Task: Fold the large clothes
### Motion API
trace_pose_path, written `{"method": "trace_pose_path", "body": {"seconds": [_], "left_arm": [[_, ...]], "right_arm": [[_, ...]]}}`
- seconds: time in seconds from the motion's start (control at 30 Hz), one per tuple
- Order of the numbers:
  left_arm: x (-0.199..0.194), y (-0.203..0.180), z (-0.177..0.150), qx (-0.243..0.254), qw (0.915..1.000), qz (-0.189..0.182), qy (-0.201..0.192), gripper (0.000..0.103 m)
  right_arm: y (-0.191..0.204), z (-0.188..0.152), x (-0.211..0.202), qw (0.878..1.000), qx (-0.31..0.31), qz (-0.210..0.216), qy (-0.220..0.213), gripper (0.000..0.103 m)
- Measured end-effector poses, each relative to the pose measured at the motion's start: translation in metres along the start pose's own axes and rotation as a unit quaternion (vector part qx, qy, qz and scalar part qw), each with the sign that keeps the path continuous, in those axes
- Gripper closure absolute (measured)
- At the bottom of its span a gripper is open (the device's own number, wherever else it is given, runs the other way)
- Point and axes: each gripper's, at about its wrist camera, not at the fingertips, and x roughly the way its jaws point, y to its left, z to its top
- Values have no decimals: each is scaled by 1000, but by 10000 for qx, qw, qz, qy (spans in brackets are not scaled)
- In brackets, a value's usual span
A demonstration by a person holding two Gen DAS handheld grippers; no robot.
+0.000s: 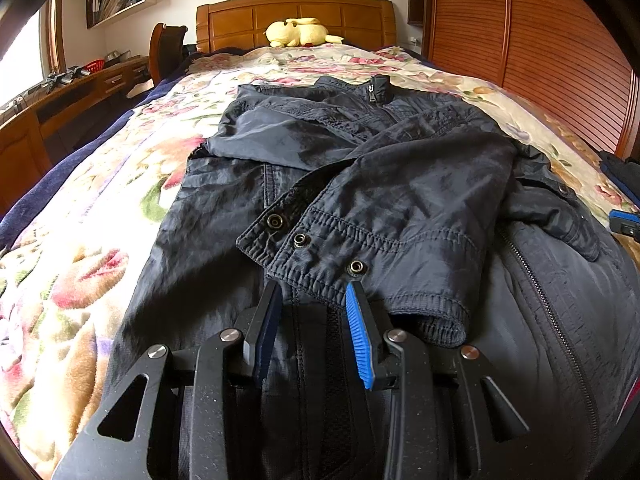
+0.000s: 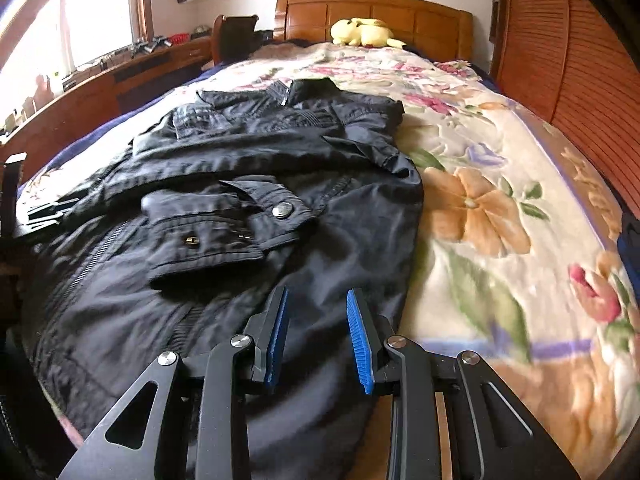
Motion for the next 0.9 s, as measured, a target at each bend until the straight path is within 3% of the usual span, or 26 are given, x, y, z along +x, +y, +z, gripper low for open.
{"method": "trace_pose_path", "body": {"seconds": [0.33, 0.57, 0.9], "left_arm": [[-6, -3, 0, 97, 9997, 137, 159, 68], [-64, -6, -2, 270, 9996, 1, -125, 68], [-128, 13, -27, 227, 9997, -4, -55, 68]], "right_arm": [[21, -34, -42, 9995, 122, -227, 181, 72], [39, -46, -110, 9992, 65, -384, -32, 72], [42, -62, -157, 9980, 224, -572, -164, 57]]}}
